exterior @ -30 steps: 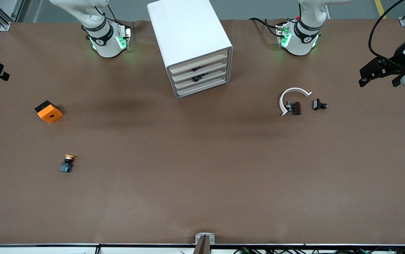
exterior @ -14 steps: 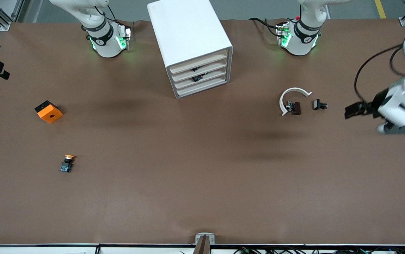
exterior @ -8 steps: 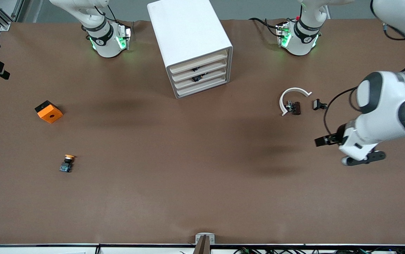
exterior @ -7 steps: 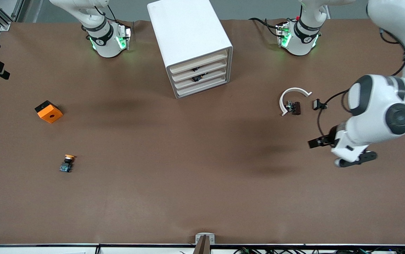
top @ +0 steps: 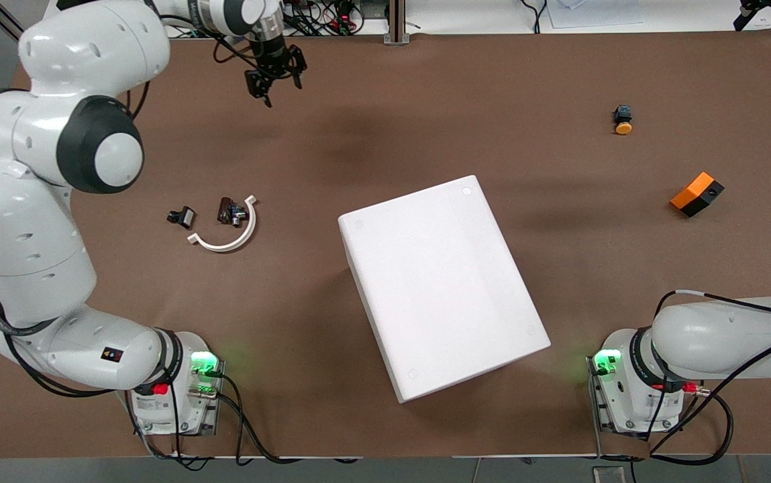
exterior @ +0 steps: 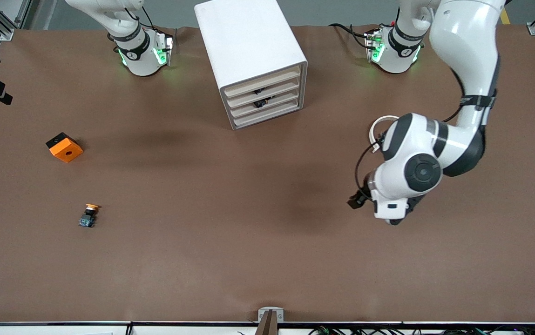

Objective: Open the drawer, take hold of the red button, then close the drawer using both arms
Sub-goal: 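Reach the left gripper toward the drawer handle of the white cabinet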

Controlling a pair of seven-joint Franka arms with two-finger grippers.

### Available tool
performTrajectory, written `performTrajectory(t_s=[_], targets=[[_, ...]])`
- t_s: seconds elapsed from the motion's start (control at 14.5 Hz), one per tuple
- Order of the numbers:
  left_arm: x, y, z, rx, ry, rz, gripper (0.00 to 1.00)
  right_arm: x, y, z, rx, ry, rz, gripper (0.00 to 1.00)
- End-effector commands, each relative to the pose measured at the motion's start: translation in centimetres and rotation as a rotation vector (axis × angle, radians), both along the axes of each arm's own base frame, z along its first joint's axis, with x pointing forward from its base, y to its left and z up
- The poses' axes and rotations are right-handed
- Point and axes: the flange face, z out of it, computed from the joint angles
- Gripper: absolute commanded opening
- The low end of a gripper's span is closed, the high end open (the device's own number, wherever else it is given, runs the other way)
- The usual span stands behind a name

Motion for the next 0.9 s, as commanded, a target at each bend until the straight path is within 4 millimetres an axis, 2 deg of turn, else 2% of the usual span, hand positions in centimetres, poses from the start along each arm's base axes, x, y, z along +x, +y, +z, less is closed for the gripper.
performTrajectory(t_s=[0.0,0.14,0.55,0.83], targets=[[-0.1,-3.1,0.1,-0.082,0.092,0.152,1.0,-0.8,-0.3,0.4,-0.028,-0.01,0.009,1.0],[-1.0,-5.0,-0.4,-0.128,0.184,0.276,1.0,-0.7,-0.3,0.3,-0.029,-0.01,0.011,1.0],[-3.0,-6.6,-2.8,-0.083,0.395,0.441,1.0,-0.8,-0.1,0.4,-0.03,-0.008,0.015,1.0],[-5.5,-7.2,-5.5,-0.006,0.624,0.511,1.0,-0.7,0.0,0.3,-0.03,-0.006,0.019,1.0]])
